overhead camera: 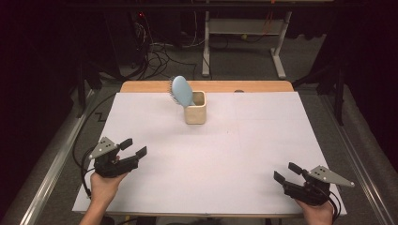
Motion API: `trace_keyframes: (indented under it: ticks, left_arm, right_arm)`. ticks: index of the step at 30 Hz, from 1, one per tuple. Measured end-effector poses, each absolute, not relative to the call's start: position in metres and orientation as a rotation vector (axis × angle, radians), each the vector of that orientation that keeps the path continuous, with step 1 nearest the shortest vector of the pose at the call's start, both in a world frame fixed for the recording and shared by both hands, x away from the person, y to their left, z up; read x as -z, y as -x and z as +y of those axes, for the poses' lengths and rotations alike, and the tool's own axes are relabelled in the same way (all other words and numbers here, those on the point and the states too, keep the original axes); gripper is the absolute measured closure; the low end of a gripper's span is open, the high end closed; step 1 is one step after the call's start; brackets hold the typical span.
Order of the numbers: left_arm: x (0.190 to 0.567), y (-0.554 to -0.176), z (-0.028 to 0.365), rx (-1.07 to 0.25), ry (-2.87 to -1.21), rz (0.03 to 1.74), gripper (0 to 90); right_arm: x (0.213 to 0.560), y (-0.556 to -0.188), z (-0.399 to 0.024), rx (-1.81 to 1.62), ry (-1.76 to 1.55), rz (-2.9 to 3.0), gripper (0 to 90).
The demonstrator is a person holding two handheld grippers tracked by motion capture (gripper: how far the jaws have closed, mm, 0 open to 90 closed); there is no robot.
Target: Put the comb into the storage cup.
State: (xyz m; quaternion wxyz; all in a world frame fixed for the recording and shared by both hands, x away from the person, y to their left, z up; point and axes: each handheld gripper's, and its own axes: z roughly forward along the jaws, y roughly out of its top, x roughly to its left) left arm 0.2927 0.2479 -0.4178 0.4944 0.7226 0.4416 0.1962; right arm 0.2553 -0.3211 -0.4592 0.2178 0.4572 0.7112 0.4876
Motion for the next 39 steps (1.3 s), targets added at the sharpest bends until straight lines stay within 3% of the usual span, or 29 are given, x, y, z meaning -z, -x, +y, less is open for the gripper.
trace_keyframes:
  ticks: [39]
  left_arm:
    - [0.456, -0.28, 0.266, -0.413, -1.701, 1.154, 31.7]
  right_arm:
    - [0.46, -0.257, -0.32, -1.348, -1.264, 1.983, 28.6]
